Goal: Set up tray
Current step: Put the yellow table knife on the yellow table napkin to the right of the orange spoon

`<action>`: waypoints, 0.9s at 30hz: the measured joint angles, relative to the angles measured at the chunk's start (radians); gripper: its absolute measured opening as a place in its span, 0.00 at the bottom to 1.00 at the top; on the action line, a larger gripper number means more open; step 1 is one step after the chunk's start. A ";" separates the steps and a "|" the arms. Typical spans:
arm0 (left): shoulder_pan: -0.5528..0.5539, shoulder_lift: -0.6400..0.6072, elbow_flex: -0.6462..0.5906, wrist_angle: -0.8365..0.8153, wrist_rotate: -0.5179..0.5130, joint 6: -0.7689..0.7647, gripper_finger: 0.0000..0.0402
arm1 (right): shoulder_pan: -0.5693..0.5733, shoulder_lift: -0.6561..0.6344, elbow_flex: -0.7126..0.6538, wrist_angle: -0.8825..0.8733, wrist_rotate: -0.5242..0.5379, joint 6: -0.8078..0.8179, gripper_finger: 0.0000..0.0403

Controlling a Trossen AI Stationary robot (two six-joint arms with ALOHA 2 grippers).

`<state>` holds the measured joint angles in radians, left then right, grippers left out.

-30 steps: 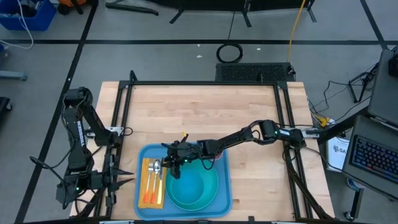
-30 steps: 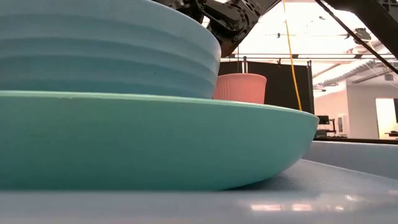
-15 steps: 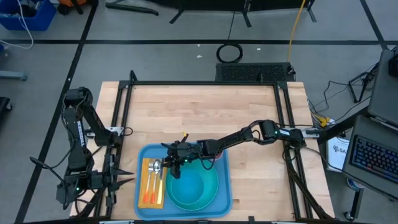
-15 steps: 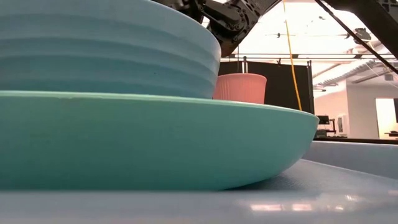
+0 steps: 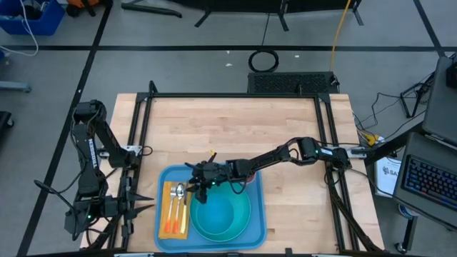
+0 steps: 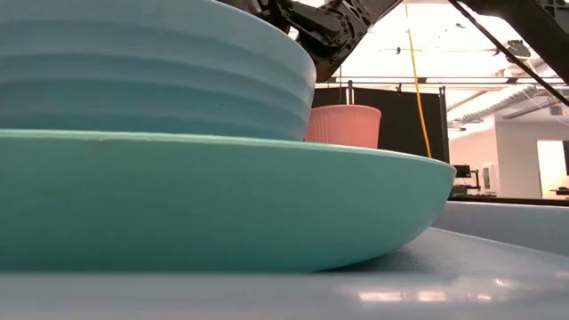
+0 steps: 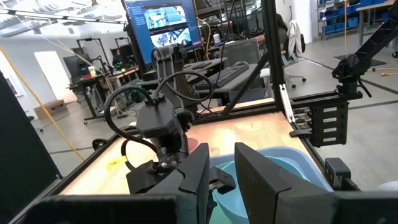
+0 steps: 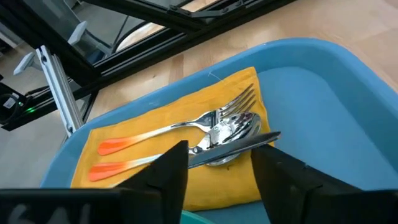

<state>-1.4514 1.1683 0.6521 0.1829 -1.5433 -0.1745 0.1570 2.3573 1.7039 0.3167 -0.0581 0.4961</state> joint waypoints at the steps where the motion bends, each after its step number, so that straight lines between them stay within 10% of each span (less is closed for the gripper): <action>1: 0.000 0.000 0.000 0.000 0.000 0.000 0.20 | 0.000 0.000 0.000 0.002 0.000 -0.001 0.43; 27: 0.000 0.000 0.000 0.000 0.000 0.003 0.20 | -0.012 0.000 0.000 -0.010 -0.026 0.060 0.57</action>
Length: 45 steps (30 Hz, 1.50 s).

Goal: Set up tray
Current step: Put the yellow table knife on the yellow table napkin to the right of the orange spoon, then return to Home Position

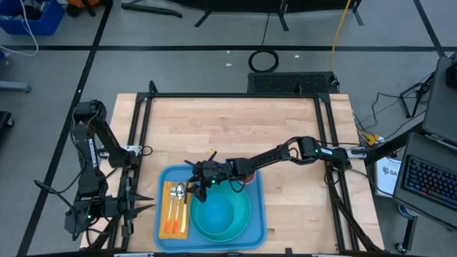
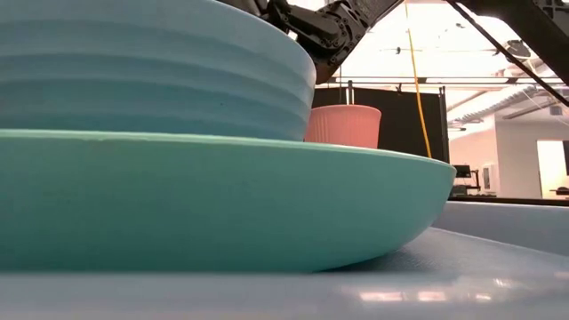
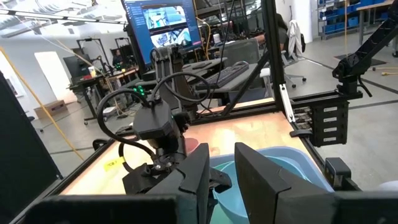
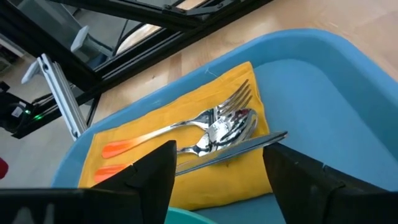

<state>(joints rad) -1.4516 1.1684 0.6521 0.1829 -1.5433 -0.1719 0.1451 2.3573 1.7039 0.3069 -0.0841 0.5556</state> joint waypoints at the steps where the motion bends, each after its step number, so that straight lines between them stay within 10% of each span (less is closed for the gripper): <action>1: 0.000 0.000 0.000 0.000 0.000 0.000 0.20 | -0.001 0.000 0.000 0.001 0.000 0.001 0.58; 39: 0.000 0.000 0.000 -0.007 0.025 -0.013 0.20 | 0.000 0.000 0.000 0.137 -0.021 -0.113 0.58; 45: 0.000 0.000 0.000 -0.008 0.019 -0.017 0.20 | 0.022 -0.014 -0.001 0.125 -0.021 -0.195 0.45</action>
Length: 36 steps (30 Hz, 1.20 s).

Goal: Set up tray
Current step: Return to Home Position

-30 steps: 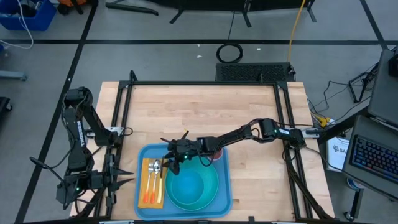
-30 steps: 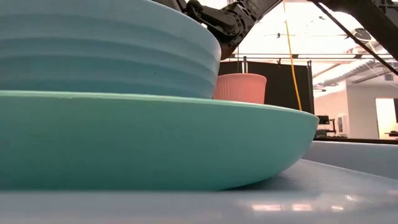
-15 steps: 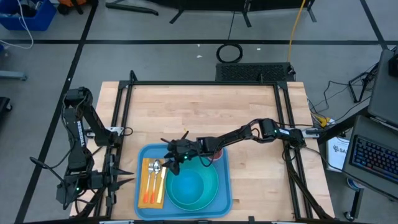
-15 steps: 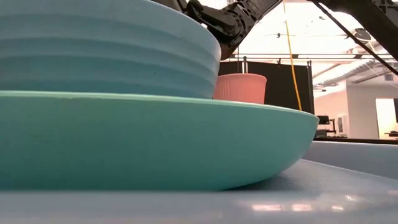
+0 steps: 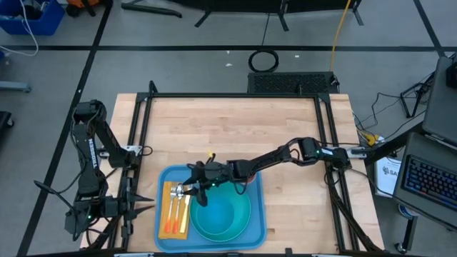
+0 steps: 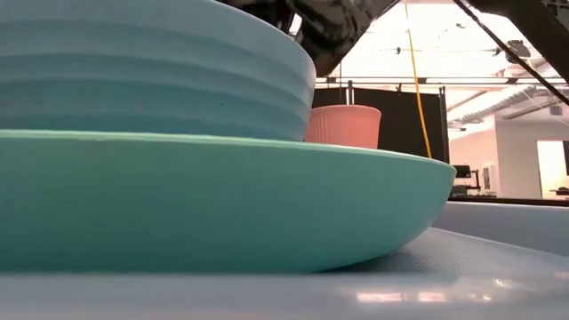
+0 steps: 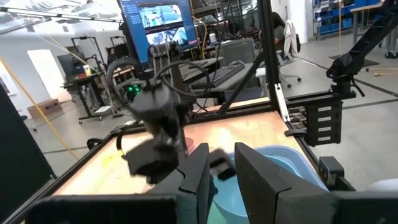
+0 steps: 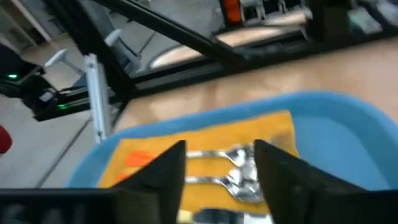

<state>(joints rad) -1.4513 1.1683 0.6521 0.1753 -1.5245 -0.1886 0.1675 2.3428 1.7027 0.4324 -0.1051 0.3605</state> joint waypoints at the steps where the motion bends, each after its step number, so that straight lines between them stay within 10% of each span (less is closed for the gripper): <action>1: 0.000 0.000 0.000 0.000 0.000 0.000 0.20 | 0.005 -0.013 0.000 -0.003 0.004 -0.013 0.40; 7: 0.023 0.000 0.000 0.002 0.009 0.000 0.17 | 0.043 -0.120 0.001 -0.075 0.048 -0.156 0.03; 15: 0.147 -0.010 0.000 0.013 0.165 -0.005 0.01 | 0.121 -0.235 0.002 -0.272 0.257 -0.300 0.00; 27: 0.536 -0.056 0.000 0.113 0.734 0.079 0.01 | 0.213 -0.314 -0.004 -0.371 0.342 -0.426 0.00; 36: 0.769 -0.133 0.000 0.140 1.012 0.158 0.00 | 0.206 -0.624 -0.414 -0.098 0.344 -0.403 0.00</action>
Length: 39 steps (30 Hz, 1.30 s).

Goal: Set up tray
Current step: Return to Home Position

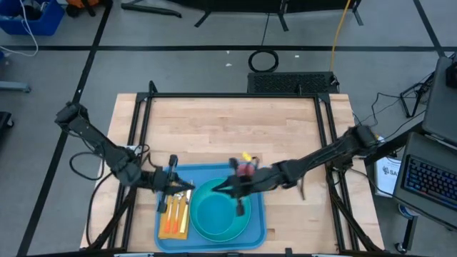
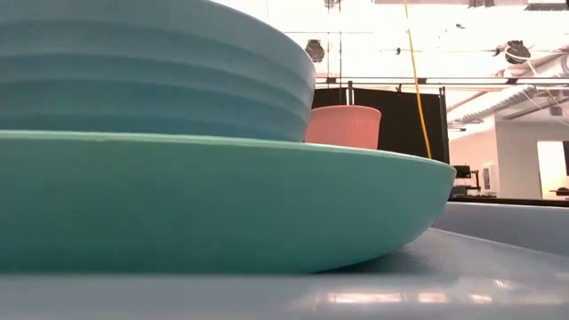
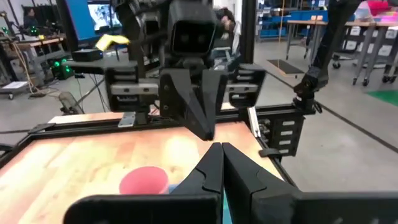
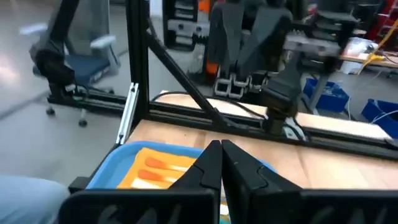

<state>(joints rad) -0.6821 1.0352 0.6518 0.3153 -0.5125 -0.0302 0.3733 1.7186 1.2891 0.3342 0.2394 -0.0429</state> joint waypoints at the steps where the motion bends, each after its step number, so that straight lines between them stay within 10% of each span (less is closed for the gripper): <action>1: 0.027 -0.009 0.000 -0.008 0.027 -0.002 0.00 | 0.000 -0.042 -0.069 0.047 0.000 0.011 0.00; 15: 0.327 -0.195 0.000 -0.202 0.232 -0.017 0.01 | 0.020 -0.481 -0.568 0.271 0.077 0.032 0.00; 39: 0.294 -0.839 -0.272 -0.479 0.067 -0.036 0.01 | 0.035 -0.906 -1.010 0.378 0.206 0.025 0.00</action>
<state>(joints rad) -0.3878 0.1958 0.3795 -0.1636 -0.4454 -0.0666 0.4088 0.8124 0.2789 0.7122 0.4458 -0.0176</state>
